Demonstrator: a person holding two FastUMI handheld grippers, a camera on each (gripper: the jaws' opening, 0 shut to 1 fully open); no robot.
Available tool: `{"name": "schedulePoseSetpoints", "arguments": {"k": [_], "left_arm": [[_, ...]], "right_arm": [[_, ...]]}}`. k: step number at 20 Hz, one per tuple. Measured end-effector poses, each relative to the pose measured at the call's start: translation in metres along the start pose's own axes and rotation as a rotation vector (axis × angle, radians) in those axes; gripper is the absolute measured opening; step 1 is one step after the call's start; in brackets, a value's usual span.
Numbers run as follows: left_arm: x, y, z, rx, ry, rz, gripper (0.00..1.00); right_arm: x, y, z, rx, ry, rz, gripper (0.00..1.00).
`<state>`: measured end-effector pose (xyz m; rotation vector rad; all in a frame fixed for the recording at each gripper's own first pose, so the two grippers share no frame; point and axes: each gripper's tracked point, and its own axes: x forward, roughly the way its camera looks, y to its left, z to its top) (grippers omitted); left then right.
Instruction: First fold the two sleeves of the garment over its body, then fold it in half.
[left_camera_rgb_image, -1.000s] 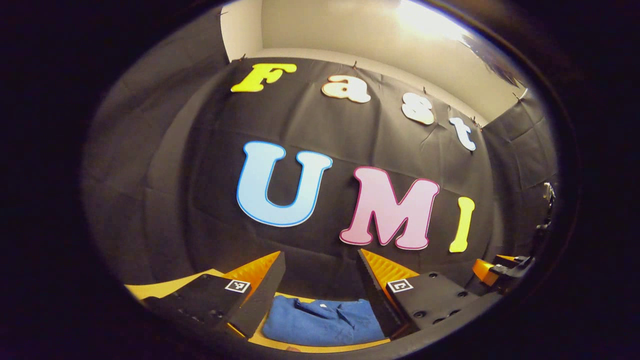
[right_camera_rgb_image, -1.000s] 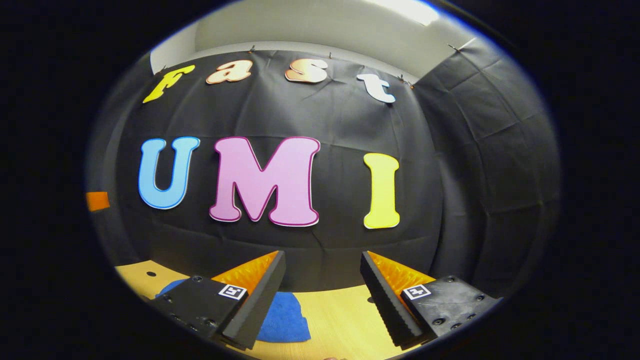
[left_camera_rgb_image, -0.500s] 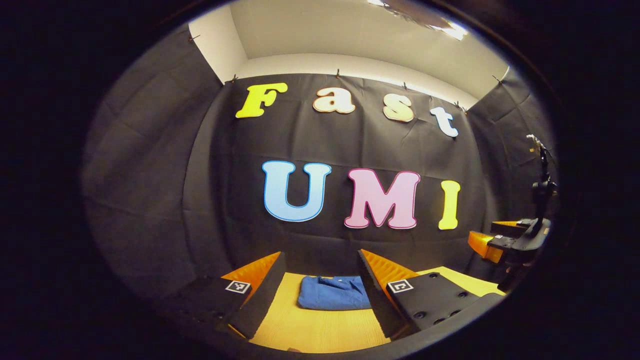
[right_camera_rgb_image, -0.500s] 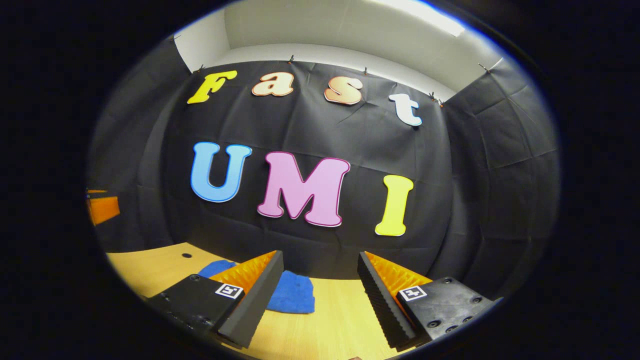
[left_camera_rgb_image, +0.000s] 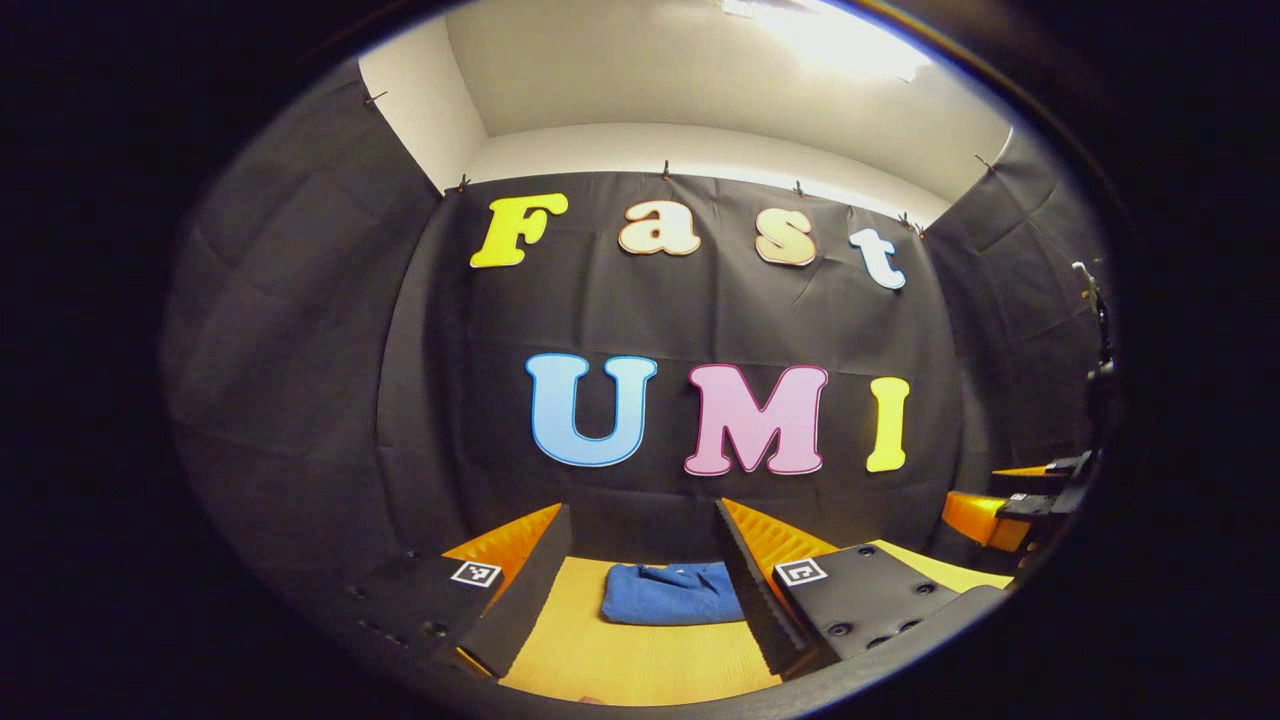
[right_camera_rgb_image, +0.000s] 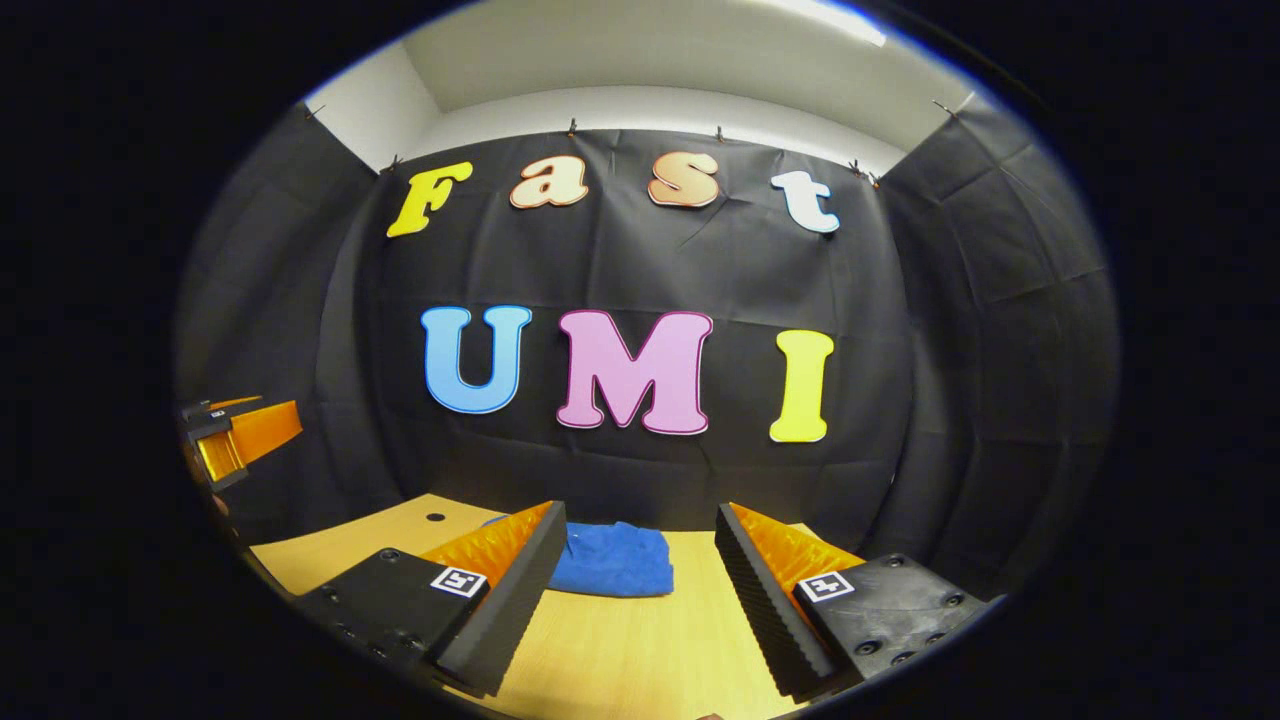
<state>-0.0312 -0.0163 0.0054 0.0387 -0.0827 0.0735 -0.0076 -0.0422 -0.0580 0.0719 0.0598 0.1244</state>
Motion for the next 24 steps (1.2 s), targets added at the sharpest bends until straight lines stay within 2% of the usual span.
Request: {"name": "schedulePoseSetpoints", "arguments": {"k": [4,7,11,13,19,24], "left_arm": [[-0.003,-0.013,0.008,0.007,-0.027,-0.031,0.81],[-0.005,-0.012,0.003,-0.007,-0.021,-0.029,0.82],[-0.009,0.004,-0.003,-0.056,0.000,0.033,0.82],[-0.014,0.013,-0.001,-0.057,-0.007,0.054,0.80],[-0.023,0.045,0.003,-0.053,-0.022,0.122,0.82],[-0.031,0.051,0.007,-0.045,-0.031,0.145,0.80]], "right_arm": [[-0.002,0.003,0.012,0.017,-0.046,0.008,0.96],[-0.002,0.015,0.008,0.031,-0.036,0.038,0.96],[-0.001,0.035,0.005,0.023,-0.014,0.091,0.96],[0.000,0.048,0.007,0.021,-0.015,0.120,0.96],[0.007,0.084,0.010,0.012,-0.018,0.201,0.96],[0.008,0.109,0.008,0.017,0.003,0.270,0.96]]}}
